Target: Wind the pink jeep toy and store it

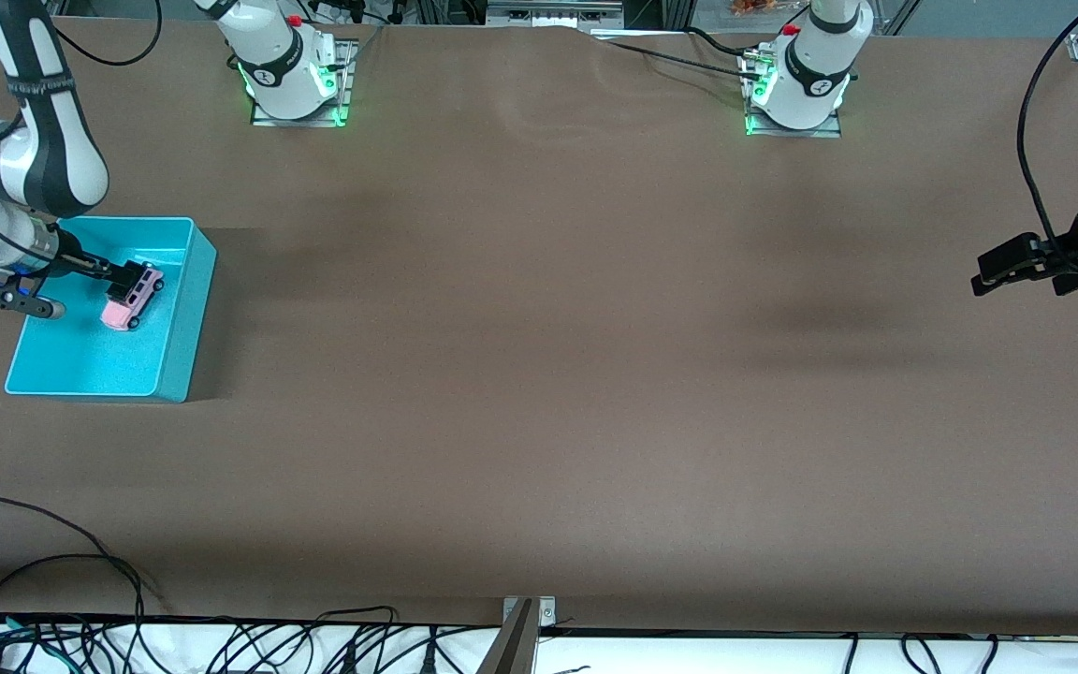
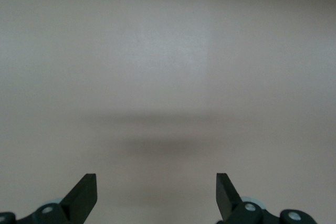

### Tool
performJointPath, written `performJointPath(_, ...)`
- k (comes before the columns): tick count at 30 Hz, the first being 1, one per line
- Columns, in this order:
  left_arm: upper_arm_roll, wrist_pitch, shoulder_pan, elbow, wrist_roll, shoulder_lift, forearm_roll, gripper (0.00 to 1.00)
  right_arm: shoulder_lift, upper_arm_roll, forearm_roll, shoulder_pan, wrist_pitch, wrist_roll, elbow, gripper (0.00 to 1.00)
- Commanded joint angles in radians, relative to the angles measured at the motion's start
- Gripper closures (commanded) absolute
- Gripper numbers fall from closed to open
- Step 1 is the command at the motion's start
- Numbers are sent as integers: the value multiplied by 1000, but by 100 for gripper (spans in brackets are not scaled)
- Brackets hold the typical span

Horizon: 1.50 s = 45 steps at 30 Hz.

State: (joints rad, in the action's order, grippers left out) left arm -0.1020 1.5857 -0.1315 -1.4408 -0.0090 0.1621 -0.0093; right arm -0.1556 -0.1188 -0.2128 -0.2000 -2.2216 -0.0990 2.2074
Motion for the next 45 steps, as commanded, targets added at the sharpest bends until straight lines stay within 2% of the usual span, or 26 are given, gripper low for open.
performJointPath(1, 2, -13, -7, 5, 26, -6, -14, 0, 90, 48, 3, -3, 71, 4, 9, 0)
performJointPath(10, 1, -13, -7, 5, 26, -6, -17, 0, 108, 61, 50, 60, 308, -4, -135, 0)
performJointPath(22, -4, -19, 6, 2, 26, -7, -24, 0, 87, 57, 260, 97, 660, -25, -468, 0)
performJointPath(28, -18, -19, 4, -7, 26, -10, -26, 0, 53, 64, 282, 111, 821, -30, -635, 0)
performJointPath(32, -18, -19, 0, -7, 26, -10, -26, 0, 51, 67, 337, 119, 847, -37, -709, 0)
performJointPath(36, -18, -19, -2, -7, 26, -12, -26, 0, 51, 68, 404, 120, 823, -96, -716, 0)
performJointPath(40, -16, -19, -3, -7, 26, -12, -26, 0, 53, 102, 405, 122, 774, -215, -712, 0)
performJointPath(45, -16, -19, -5, -6, 24, -10, -26, 0, 62, 125, 397, 120, 766, -179, -690, 0)
